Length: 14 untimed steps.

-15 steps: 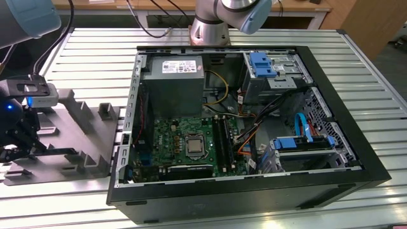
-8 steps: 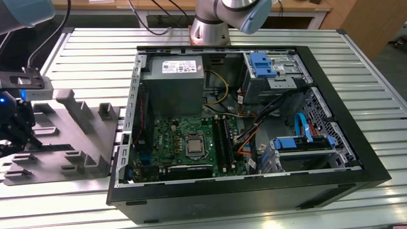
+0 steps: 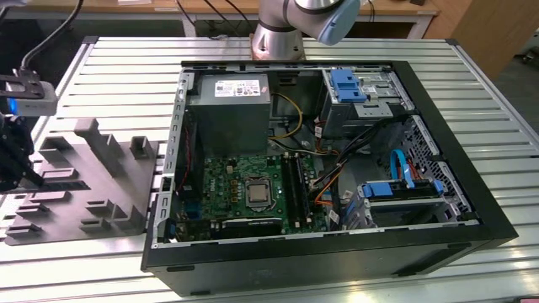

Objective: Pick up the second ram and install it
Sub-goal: 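Pick up the second ram and move it above second insertion slot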

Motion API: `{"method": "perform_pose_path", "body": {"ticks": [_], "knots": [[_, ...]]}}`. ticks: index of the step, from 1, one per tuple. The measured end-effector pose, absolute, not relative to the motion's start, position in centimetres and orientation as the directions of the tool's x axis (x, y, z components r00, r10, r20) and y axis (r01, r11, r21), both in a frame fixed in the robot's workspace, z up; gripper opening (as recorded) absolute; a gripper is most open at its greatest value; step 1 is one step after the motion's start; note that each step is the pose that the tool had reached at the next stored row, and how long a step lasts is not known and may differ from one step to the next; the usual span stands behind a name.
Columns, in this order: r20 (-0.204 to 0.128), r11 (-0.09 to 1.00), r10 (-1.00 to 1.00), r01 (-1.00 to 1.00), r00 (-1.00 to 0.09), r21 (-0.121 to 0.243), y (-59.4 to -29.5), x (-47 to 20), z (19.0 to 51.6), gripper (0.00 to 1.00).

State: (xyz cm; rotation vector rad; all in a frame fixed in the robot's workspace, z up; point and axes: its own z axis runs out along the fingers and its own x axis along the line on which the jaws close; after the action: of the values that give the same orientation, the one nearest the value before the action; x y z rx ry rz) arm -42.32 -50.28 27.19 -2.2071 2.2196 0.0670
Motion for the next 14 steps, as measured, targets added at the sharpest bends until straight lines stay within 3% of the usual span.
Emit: {"method": "perform_pose_path", "body": {"ticks": [14], "knots": [[-0.038,0.005,-0.999,-1.000,-0.006,0.021,-50.2,-42.3,33.4,0.11]]}}
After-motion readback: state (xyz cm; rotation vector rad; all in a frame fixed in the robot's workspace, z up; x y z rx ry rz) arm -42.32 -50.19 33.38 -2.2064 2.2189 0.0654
